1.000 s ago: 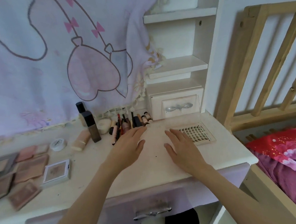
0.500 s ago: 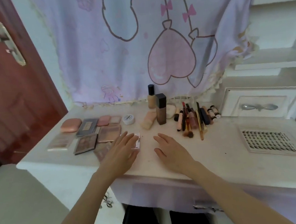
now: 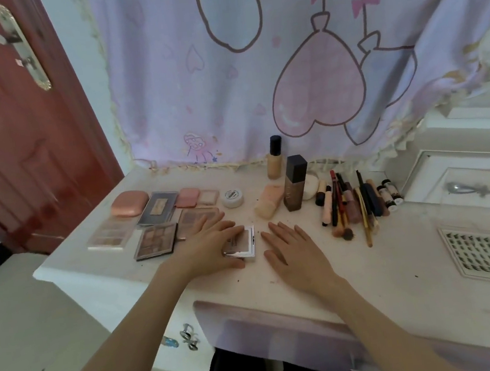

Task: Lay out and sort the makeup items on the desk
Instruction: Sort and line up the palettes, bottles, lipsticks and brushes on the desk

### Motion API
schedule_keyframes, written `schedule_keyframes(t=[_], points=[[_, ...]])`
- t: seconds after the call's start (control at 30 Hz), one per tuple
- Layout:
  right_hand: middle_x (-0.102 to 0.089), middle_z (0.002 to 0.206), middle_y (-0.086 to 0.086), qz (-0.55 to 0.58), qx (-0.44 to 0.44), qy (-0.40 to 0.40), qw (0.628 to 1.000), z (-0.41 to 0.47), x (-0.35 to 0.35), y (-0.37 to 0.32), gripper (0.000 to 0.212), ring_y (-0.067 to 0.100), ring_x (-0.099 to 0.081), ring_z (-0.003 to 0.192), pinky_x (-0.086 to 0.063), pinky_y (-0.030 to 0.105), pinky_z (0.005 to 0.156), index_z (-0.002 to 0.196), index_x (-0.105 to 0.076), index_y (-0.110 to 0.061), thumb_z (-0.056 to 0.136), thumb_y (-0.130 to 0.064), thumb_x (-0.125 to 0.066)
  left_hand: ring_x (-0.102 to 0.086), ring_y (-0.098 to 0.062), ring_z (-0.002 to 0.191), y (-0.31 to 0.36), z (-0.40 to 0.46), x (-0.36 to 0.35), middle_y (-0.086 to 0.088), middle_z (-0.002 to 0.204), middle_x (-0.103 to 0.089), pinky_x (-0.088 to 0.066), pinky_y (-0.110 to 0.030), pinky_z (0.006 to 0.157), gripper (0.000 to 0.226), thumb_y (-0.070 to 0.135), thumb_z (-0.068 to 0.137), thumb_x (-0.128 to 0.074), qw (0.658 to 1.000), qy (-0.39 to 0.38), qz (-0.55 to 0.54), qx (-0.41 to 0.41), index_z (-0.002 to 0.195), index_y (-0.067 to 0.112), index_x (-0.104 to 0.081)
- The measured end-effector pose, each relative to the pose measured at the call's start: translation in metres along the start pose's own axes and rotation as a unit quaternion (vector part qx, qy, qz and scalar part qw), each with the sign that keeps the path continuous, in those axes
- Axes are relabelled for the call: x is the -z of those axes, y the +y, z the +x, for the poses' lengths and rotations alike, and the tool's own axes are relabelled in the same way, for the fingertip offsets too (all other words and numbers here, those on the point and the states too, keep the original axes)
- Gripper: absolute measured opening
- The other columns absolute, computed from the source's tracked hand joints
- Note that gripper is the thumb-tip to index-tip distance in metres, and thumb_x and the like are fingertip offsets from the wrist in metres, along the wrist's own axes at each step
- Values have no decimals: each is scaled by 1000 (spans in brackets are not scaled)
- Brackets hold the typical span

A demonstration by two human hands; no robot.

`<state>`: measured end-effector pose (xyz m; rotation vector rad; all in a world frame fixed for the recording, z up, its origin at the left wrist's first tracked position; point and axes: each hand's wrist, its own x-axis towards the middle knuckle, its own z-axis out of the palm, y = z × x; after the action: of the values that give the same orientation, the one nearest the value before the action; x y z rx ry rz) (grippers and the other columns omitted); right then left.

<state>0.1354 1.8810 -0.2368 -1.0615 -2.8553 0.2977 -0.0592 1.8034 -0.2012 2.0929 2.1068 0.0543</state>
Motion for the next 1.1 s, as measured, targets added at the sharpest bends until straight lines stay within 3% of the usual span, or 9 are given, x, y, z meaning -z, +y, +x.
schedule_keyframes(t=[0.1, 0.2, 0.3, 0.4, 0.53, 0.73, 0.8, 0.9, 1.1], points=[[-12, 157, -7, 13, 0, 11, 1000, 1, 0, 0, 59, 9, -7, 145, 4, 28, 116, 148, -21, -28, 92, -47, -13, -18, -14, 139, 3, 0, 2, 5, 144, -35, -2, -32, 115, 78, 58, 80, -58, 1000, 18, 2, 0, 144, 27, -29], [-22, 155, -8, 58, -2, 38, 998, 1, 1, 2, 46, 7, -13, 143, 2, 23, 115, 145, -31, -26, 100, -36, -26, -28, -14, 131, 12, -1, 3, 5, 140, -39, -15, -27, 107, 74, 57, 80, -58, 999, 51, -2, 5, 142, 25, -33], [-37, 148, -8, 132, -11, 79, 988, -2, 5, 1, 38, 4, -24, 139, 0, 16, 112, 136, -48, -22, 100, -29, -35, -35, -16, 124, 19, -3, 3, 4, 130, -46, -26, -24, 99, 72, 53, 78, -64, 985, 111, -130, 22, 140, 26, -37], [-47, 139, -9, 204, -28, 90, 974, -7, 10, 0, 32, 4, -33, 133, -8, 15, 111, 126, -57, -20, 99, -27, -40, -51, -12, 106, 28, -2, 4, 5, 110, -54, -40, -22, 90, 70, 44, 76, -71, 928, 169, -328, 43, 137, 29, -39], [-58, 124, -10, 313, -60, 82, 944, -9, 12, 2, 29, 9, -47, 121, -30, 31, 110, 120, -60, -26, 97, -33, -44, -59, -12, 95, 44, 0, 8, 3, 105, -58, -50, -27, 88, 63, 32, 82, -67, 836, 183, -514, 62, 137, 31, -35], [-69, 84, -15, 451, -62, 92, 886, -10, 20, 3, 17, -1, -60, 72, -47, 18, 76, 100, -61, -29, 97, -25, -45, -64, -14, 91, 57, 0, 6, -1, 99, -64, -51, -28, 85, 38, 19, 92, -54, 706, 150, -688, 67, 128, 31, -46], [-71, 82, -12, 496, -76, 107, 858, -10, 23, 3, 15, -1, -57, 62, -47, 14, 67, 99, -64, -23, 95, -23, -49, -64, -13, 83, 60, 1, 8, -8, 96, -66, -52, -23, 77, 22, 12, 95, -48, 678, 143, -718, 65, 114, 16, -56], [-70, 85, -12, 544, -113, 141, 820, -7, 26, 2, 12, -1, -56, 58, -46, 8, 64, 99, -62, -24, 94, -23, -51, -66, -20, 97, 60, 3, 8, -9, 108, -69, -54, -25, 81, 23, 9, 96, -44, 619, 126, -774, 50, 112, 9, -59], [-63, 70, -2, 619, -147, 153, 756, -8, 28, 6, 13, -1, -54, 56, -38, 16, 61, 100, -62, -14, 91, -22, -57, -67, -23, 98, 64, 7, 3, -9, 108, -69, -55, -32, 83, 31, 6, 94, -47, 686, 142, -708, 90, 125, 4, -55]])
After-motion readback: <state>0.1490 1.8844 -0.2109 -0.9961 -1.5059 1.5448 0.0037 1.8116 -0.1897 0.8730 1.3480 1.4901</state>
